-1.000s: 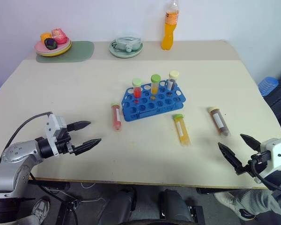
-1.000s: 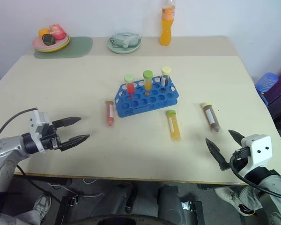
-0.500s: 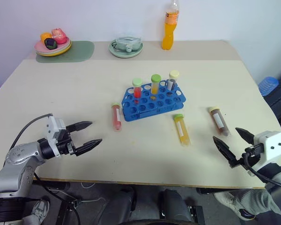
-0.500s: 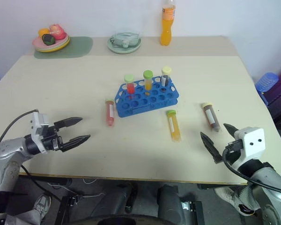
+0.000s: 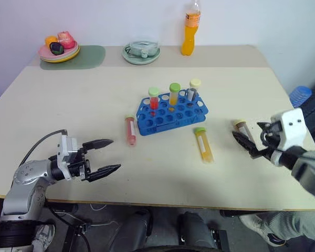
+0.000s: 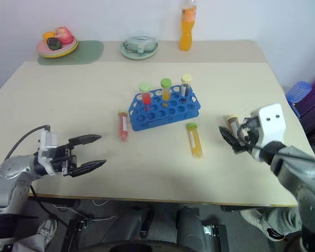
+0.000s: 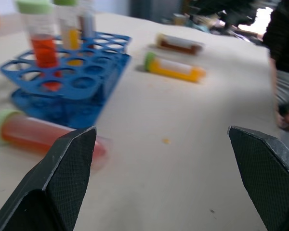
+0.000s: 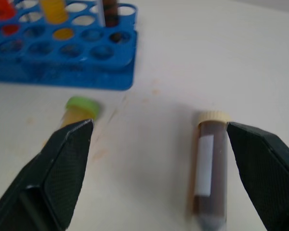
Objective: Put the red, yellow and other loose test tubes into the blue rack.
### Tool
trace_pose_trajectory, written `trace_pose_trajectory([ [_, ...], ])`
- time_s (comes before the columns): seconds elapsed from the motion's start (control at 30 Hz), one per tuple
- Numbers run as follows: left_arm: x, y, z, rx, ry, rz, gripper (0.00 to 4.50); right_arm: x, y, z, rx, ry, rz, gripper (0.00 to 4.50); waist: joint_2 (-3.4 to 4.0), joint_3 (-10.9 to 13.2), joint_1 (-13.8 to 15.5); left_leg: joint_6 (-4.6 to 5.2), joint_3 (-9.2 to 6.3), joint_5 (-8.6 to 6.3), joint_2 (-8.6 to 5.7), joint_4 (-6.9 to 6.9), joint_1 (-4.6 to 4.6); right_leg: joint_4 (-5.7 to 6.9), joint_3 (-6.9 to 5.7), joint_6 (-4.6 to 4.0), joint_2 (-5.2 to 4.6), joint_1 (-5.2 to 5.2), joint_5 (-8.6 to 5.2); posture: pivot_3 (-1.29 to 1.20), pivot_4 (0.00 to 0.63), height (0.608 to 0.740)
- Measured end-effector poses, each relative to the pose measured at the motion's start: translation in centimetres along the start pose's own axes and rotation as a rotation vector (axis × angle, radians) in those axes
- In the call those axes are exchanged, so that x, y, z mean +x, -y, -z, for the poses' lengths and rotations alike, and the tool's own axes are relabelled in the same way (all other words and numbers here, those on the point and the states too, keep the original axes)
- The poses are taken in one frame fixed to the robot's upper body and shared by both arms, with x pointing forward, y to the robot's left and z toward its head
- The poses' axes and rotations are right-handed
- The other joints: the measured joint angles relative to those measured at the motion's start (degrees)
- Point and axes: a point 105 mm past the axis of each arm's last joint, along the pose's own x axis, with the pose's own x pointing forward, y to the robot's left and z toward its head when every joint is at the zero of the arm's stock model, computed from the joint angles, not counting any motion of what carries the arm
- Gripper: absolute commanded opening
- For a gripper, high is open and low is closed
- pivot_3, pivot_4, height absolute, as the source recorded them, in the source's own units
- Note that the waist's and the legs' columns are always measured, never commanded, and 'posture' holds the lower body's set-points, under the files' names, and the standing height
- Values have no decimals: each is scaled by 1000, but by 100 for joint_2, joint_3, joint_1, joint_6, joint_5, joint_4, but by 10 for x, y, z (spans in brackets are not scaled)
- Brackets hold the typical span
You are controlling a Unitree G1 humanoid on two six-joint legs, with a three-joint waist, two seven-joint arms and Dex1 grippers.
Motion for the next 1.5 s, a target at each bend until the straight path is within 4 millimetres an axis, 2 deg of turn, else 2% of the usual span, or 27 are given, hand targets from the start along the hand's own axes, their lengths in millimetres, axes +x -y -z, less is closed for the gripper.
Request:
trace_pose_trajectory([
  [0.13,3,6,0,-8,-15,77,4461,14,18,-6,91,-148,53,4500,-1,1,-3,7,1,-4,1,-6,-8,-10,-1,15,0,-8,8,0,150,740],
  [0.37,12,6,-8,1,-2,147,4461,31,32,23,174,-378,77,4500,0,1,-6,18,19,-11,0,-5,-13,-25,4,49,-6,-8,28,0,150,740],
  [0.6,21,8,-7,-6,14,159,4461,39,47,40,181,-449,106,4500,0,1,-58,22,28,-13,0,3,-12,-25,14,62,-4,-8,41,0,150,740],
  [0.97,28,9,-8,0,19,161,4461,59,61,18,177,-455,95,4500,1,1,-176,22,29,-12,1,4,-12,-26,16,60,-1,-9,52,0,150,740],
  [1.2,31,11,-8,-2,19,166,4461,68,55,32,136,-548,37,4500,1,2,-172,22,31,-12,1,6,-12,-27,17,61,-1,-9,52,0,150,740],
  [1.3,32,12,-9,4,20,166,4500,72,54,29,118,-554,28,3632,2,2,-171,22,31,-12,1,6,-12,-26,17,61,-1,-9,52,0,150,740],
  [1.47,32,14,-7,-15,13,157,4500,79,49,30,103,-560,7,1083,2,2,-177,22,31,-12,1,6,-12,-26,18,61,0,-9,52,0,150,740],
  [1.5,33,14,-7,-15,12,156,4500,79,49,29,97,-559,7,804,2,2,-175,22,31,-12,1,6,-12,-26,19,61,0,-9,52,0,150,740],
])
